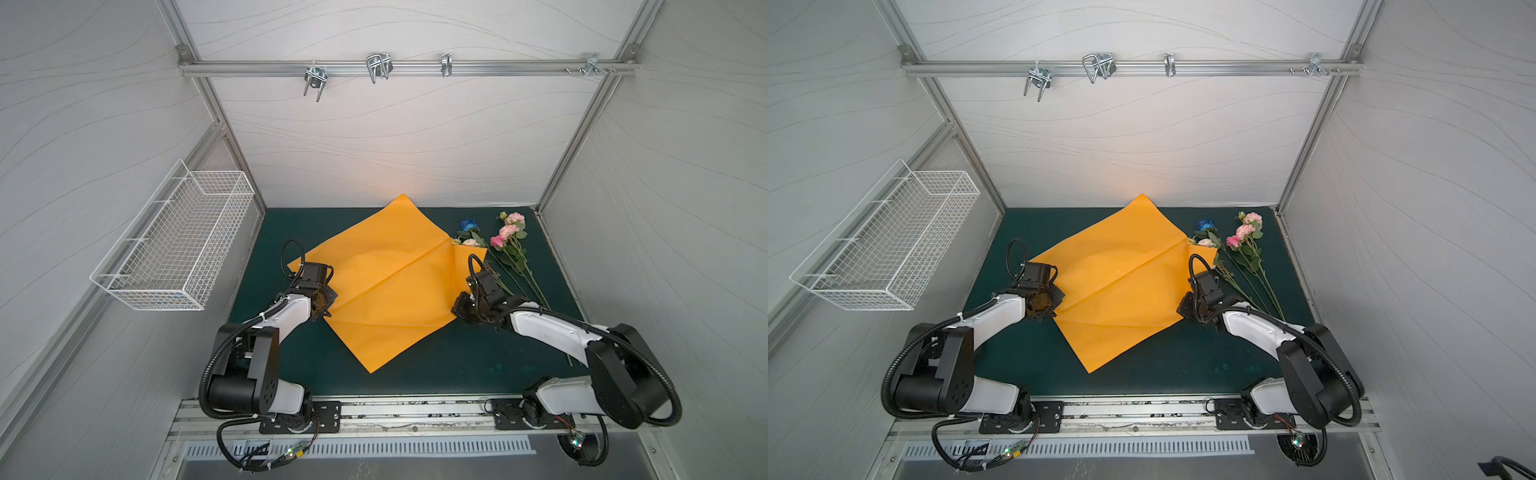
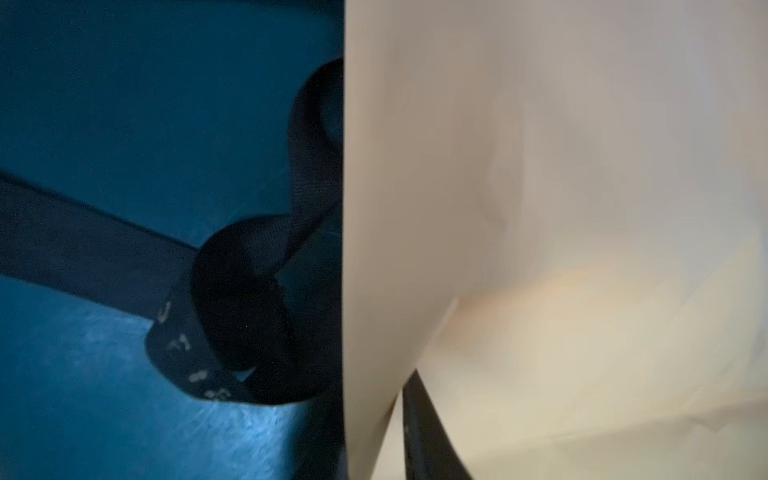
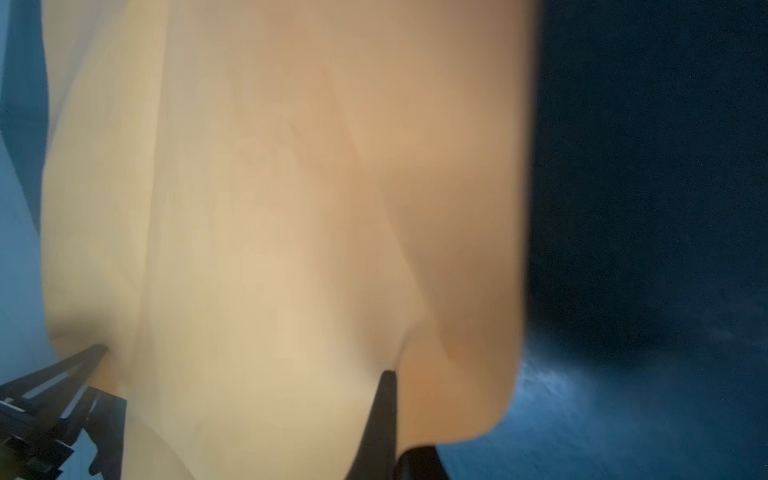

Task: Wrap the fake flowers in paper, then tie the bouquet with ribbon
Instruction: 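Rotate the sheet into a diamond with both grippers holding its edges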

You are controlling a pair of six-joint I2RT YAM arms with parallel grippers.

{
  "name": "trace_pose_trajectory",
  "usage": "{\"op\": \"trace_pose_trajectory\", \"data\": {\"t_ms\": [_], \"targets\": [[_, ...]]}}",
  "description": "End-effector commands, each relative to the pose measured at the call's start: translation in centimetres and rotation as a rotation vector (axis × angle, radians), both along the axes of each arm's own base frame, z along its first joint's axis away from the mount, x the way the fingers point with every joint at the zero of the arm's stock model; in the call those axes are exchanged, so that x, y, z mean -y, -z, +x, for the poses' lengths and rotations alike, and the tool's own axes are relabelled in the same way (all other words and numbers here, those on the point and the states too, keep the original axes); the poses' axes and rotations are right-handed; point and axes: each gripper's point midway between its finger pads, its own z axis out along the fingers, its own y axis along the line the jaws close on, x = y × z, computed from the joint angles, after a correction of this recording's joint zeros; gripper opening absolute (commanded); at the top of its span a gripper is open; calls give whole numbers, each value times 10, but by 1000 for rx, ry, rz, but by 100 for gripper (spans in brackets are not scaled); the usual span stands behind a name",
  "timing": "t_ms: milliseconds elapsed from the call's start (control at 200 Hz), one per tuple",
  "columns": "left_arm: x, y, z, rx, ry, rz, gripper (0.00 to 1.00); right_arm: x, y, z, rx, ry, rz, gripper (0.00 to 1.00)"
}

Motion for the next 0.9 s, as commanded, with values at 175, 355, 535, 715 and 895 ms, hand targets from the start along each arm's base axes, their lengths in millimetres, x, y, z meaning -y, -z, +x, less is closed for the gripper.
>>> {"op": "trace_pose_trajectory", "data": {"t_ms": [175,355,535,715,895], "targets": [[-2,0,-9,1,-24,-12,21,18,7,-34,-79,-9,-73,2],[3,2,-8,-1,-25,-42,27,25,8,-25,-78,-58,-171,32],[-2,-15,-7,43,-28,-17,31,47,-20,-15,-17,-69,-241,47],[-8,-29,-7,68,-27,23,36,82,-56,-2,69,-29,-326,53],[-7,-45,-5,111,-11,20,53,123,-80,13,114,81,-355,57]]}}
